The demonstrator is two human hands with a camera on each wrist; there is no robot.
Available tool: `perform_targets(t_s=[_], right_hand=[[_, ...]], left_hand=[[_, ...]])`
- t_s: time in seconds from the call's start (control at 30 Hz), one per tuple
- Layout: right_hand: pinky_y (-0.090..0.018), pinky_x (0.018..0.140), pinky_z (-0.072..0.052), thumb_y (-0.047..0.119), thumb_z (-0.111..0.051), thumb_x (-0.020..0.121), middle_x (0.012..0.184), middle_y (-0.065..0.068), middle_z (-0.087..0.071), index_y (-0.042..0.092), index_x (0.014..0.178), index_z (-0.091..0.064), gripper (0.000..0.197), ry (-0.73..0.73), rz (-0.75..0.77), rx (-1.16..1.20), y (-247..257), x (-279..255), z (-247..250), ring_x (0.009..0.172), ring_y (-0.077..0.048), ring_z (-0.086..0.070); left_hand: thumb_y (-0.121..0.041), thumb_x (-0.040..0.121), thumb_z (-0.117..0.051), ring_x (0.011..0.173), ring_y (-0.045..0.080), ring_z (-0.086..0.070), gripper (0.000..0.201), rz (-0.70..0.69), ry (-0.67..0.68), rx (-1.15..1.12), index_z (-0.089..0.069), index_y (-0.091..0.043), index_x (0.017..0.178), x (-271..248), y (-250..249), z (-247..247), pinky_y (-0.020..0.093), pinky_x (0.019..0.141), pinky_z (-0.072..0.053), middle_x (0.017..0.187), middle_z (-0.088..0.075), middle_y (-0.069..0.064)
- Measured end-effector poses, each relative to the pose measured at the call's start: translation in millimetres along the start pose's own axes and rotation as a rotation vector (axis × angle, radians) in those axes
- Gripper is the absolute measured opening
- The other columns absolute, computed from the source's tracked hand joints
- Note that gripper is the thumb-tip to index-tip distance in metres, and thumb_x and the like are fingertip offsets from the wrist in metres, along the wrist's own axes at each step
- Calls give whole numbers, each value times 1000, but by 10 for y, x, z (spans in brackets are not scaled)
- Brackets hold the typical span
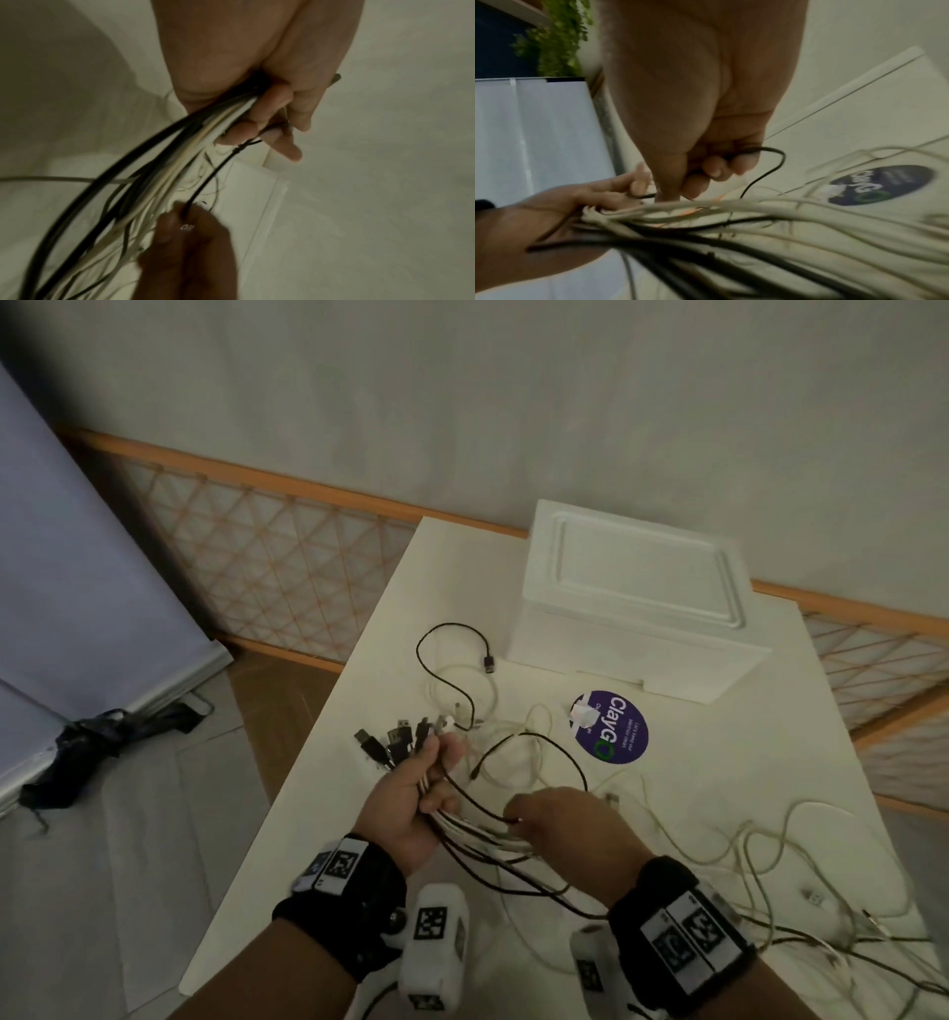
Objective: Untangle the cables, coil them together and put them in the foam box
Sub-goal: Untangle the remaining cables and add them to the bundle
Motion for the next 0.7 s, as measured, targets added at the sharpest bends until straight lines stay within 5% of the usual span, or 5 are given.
perform_targets(t_s=[0.13, 0.27, 0.4, 0.53, 0.7], right_hand=[[-15, 78, -46, 40, -60, 89, 92, 17, -70, 31, 97, -71, 17, -214, -85, 189, -403, -356, 185, 87, 0, -60], [-15, 62, -44, 76, -41, 79, 71, 20, -62, 40, 77, -61, 42, -268, -99, 247, -619, -553, 307, 68, 2, -58], [-24, 53, -34, 76, -35, 77, 61, 7, -46, 22, 58, -42, 58, -212, -132, 148, -684, -532, 323, 56, -9, -45], [-20, 51, -27, 65, -47, 79, 66, 16, -50, 28, 57, -44, 44, -104, -158, 3, -701, -514, 239, 58, -5, -44], [-20, 49, -28, 55, -55, 84, 52, 1, -43, 18, 53, -42, 50, 15, -477, -96, -1116, -822, 218, 50, -3, -41]], left_hand=[[-27, 85, -54, 32, 3, -26, 17, -42, 62, 34, -60, -11, 82, 55, -107, -68, 17, 40, -31, 71, -59, -3], [-24, 91, -51, 31, 3, -25, 19, -6, 50, 72, -61, -10, 82, 48, 60, -139, 16, 40, -29, 74, -60, -1], [-23, 96, -49, 31, 3, -27, 24, 9, 18, 24, -66, -10, 84, 64, 97, -212, 15, 38, -33, 84, -71, 1], [-20, 96, -50, 31, 3, -30, 18, -77, -95, -157, -63, -14, 86, 127, -66, -92, 14, 38, -37, 79, -73, -5], [-23, 96, -52, 31, 4, -30, 18, -200, -217, -198, -60, -16, 82, 144, -418, 177, 14, 39, -37, 72, -69, -7]])
Point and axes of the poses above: each hand's wrist, its own x-axis towards the middle knuckle, its own z-axis out of the back of the hand, y = z × x, the point moved 6 cm from there along x, towards the middle knuckle
